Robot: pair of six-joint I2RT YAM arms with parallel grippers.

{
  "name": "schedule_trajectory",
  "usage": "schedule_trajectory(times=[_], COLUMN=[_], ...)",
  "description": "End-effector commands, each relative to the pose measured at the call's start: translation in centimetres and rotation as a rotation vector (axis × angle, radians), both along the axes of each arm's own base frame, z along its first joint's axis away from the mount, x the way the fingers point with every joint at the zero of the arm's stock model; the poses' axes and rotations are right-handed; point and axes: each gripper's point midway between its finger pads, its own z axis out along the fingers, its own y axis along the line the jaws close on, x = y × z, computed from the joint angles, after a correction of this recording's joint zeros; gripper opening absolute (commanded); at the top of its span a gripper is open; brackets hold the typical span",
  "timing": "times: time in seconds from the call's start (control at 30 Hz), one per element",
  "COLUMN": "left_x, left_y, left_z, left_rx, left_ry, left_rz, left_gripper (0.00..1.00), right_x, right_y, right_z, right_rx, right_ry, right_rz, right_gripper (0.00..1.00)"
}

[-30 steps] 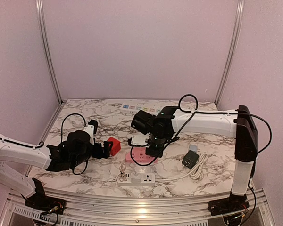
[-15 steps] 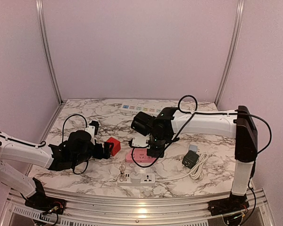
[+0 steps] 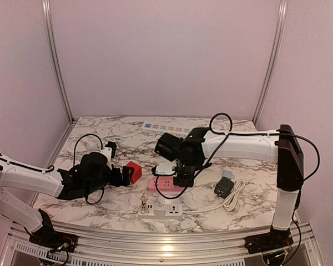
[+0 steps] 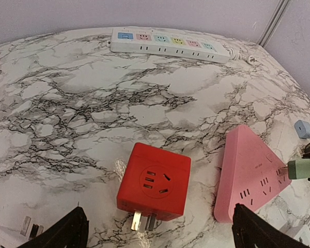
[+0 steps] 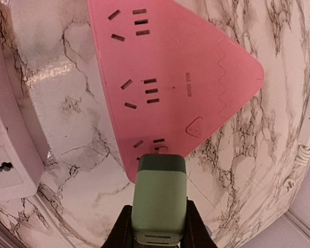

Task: Insert the plug
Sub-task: Insert the plug into the socket slot.

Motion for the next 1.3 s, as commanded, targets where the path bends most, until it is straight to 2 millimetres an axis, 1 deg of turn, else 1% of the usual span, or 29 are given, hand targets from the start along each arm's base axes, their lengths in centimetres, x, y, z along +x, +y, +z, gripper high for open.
schedule_trajectory(times=[0.0, 0.37, 0.63, 0.77, 0.97, 1.07, 1.17, 1.27], left_x=[0.6, 0.6, 0.6, 0.6, 0.6, 0.6, 0.6, 0.6], left_y=[-0.6, -0.7, -0.7, -0.8, -1.0, -0.9, -0.9, -0.7], left_z=[0.9, 0.8, 0.6, 0.7, 0.5, 0.5, 0.6, 0.7], left_rx=[-0.032, -0.041, -0.041, -0.048, -0.048, -0.046, -0.049, -0.053], left_ry=[-0.015, -0.003, 0.004, 0.006, 0.012, 0.013, 0.012, 0.01], left_rz=[0.001, -0.007, -0.009, -0.013, -0.02, -0.02, -0.022, -0.02], left_gripper=[0.99, 0.99, 0.99, 0.99, 0.99, 0.99, 0.99, 0.99], right_x=[-0.7, -0.7, 0.1, -0.1, -2.1, -3.0, -4.6, -6.6], right_y=[0.7, 0.6, -0.1, 0.0, 0.7, 0.3, 0.2, 0.1], right_z=[0.3, 0.2, -1.2, -1.4, -2.3, -3.3, -4.0, -3.9], right_rx=[0.027, 0.012, -0.061, -0.059, -0.045, -0.087, -0.1, -0.097], right_ry=[0.016, 0.01, -0.018, -0.004, 0.121, 0.185, 0.259, 0.306], right_rz=[0.03, 0.039, 0.035, 0.046, 0.113, 0.14, 0.164, 0.182], right_gripper=[0.0, 0.0, 0.0, 0.0, 0.0, 0.0, 0.0, 0.0])
